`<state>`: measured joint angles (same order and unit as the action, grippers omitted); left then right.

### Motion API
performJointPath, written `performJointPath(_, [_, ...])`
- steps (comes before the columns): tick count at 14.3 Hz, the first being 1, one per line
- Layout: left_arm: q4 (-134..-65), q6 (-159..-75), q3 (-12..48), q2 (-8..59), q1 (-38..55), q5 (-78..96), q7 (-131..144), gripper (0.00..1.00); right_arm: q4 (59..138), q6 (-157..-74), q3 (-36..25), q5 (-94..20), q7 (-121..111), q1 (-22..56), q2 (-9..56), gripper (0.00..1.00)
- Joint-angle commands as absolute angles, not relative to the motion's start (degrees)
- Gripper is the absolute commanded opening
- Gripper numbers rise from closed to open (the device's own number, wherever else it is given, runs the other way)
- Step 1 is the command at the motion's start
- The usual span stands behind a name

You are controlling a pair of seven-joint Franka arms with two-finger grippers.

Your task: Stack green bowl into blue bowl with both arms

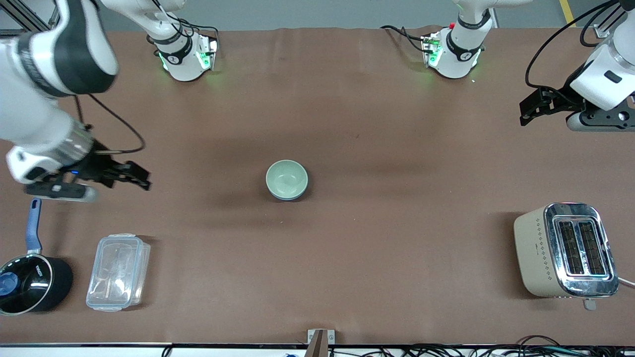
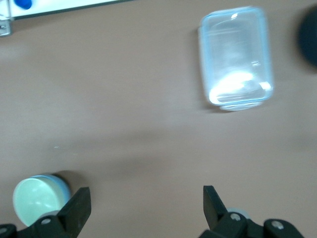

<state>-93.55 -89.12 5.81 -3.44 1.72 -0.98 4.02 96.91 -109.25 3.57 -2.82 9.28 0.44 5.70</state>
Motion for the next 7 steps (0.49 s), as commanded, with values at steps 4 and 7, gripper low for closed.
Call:
performJointPath(4, [-92.12, -89.3, 5.45, -2.99, 1.67, -0.53, 2.9, 1.0, 97.74, -99.68, -1.49, -2.55, 2.81, -0.7, -3.69, 1.0])
performJointPath(7, [-91.58, -89.3, 5.45, -2.73, 1.58, -0.62, 2.81, 1.0, 87.93, -91.53, -4.39, -2.55, 2.28, -0.97, -3.25, 1.0])
